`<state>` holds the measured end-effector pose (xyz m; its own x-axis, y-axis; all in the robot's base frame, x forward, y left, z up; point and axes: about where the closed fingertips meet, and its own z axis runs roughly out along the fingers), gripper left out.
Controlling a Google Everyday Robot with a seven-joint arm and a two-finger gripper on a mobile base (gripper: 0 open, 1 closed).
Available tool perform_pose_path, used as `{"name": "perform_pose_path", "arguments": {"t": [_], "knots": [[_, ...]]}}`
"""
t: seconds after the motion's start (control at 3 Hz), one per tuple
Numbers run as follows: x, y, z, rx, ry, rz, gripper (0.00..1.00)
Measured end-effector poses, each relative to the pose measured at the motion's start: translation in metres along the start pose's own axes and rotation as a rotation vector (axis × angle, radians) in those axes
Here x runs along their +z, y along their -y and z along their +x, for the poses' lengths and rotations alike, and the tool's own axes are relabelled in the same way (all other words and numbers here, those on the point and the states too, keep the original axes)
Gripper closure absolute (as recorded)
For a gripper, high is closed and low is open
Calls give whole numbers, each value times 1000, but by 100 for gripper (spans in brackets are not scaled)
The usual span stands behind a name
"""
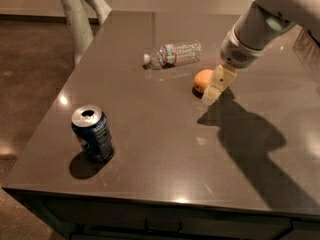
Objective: Pick orange
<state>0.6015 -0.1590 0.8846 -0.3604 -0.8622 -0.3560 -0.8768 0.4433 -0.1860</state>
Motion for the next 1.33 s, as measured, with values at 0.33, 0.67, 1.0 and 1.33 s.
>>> {"name": "perform_pose_path", "arguments": {"t": [0.33,0.67,1.0,1.33], "knots": [[31,2,-20,-22,33,-61,0],[36,7,-17,-20,27,-60,0],[39,10,-16,-22,25,-66,18],[40,13,-15,-25,28,-70,42]]}}
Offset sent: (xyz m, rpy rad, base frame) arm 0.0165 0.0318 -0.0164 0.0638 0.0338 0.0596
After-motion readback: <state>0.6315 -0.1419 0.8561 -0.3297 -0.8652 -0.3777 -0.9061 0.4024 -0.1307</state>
